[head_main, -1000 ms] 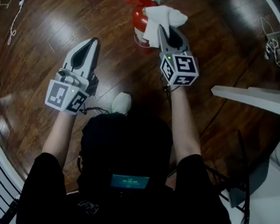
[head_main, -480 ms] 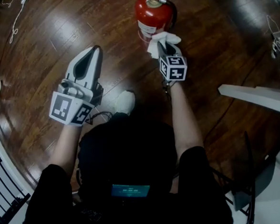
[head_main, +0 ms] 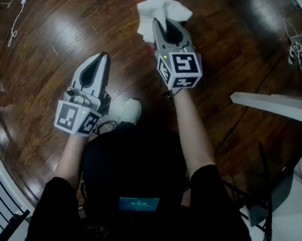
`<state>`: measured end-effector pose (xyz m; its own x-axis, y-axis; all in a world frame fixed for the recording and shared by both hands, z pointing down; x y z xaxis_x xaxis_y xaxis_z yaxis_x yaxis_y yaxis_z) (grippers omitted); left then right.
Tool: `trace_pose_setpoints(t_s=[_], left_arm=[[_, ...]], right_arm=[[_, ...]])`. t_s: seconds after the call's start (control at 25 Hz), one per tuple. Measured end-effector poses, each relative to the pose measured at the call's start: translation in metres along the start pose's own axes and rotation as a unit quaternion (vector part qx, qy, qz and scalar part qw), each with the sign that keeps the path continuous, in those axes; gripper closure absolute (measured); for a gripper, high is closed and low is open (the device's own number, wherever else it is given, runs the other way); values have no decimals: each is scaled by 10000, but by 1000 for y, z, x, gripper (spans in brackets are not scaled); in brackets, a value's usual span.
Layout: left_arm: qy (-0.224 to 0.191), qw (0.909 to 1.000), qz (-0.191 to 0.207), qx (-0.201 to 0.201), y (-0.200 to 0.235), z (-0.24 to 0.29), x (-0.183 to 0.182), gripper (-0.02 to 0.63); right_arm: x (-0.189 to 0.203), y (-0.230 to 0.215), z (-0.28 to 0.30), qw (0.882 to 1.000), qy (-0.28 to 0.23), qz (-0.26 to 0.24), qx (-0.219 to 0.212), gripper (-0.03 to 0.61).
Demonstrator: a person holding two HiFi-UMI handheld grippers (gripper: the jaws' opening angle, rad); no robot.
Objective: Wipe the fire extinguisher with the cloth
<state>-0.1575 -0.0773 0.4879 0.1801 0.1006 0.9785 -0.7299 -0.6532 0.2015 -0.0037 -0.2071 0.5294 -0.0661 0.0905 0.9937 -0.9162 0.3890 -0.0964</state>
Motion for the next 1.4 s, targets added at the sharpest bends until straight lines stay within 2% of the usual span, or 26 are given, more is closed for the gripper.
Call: trace_pose_setpoints(t_s=[0.12,0.2,0.32,0.44,0.52,0.56,0.64,0.72,0.8,0.92,1.0,1.12,1.2,1.28,1.4], left_arm=[[30,10000,-4,-15,0,0,2,615],[13,10000,-11,-19,2,0,3,615],[-2,10000,-40,-53,2,-3,5,615],[-11,10000,-69,-40,2,-5,6,615],[-60,9998,-154,-58,4,-7,7,615],[-88,9998,-192,-71,4,-7,7,615],[-110,9997,-185,-76,3,-7,7,615],[-99,9998,-141,-61,1,-6,6,615],[-78,9999,-118,-63,0,-7,6,615],[-72,9999,-99,-90,-1,-8,7,615],[-57,9999,-75,-86,-2,-7,9,615],[3,10000,-72,-38,-4,-6,12,615],[39,10000,-64,-13,-6,-4,13,615],[110,9999,-10,51,-8,1,15,615],[273,9991,110,289,-21,13,19,615]], right_arm=[[19,11,2,9999,71,-105,67,483],[41,18,-1,9995,293,-76,22,485],[119,14,0,9920,1249,164,88,485],[205,-6,4,9707,2383,174,248,485],[233,-15,2,9596,2799,91,274,485],[234,-16,-2,9594,2810,87,213,485],[208,-10,-12,9714,2367,158,-89,485],[151,-2,-27,9879,1487,237,-371,483],[89,-5,-43,9973,580,254,-384,483],[16,-30,-47,9988,-295,355,-157,483],[-10,-50,-33,9979,-466,444,-18,483],[0,-64,-10,9993,-247,278,20,483],[22,-63,-7,9998,-122,133,33,483],[50,-67,-11,9995,63,268,166,483],[125,-65,-10,9948,980,151,220,483]])
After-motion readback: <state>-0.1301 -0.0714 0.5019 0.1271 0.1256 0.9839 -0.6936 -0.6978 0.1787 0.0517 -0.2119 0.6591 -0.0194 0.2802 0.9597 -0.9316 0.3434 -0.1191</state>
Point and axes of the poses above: the fingertips, and each gripper's own axes: z forward along the fingers, y to its left, x out of its underside, the point moved 4 cm from there along -z, backward along the fingers, and after that the axes turned 12 degrees about x, right-handed, at the moved point
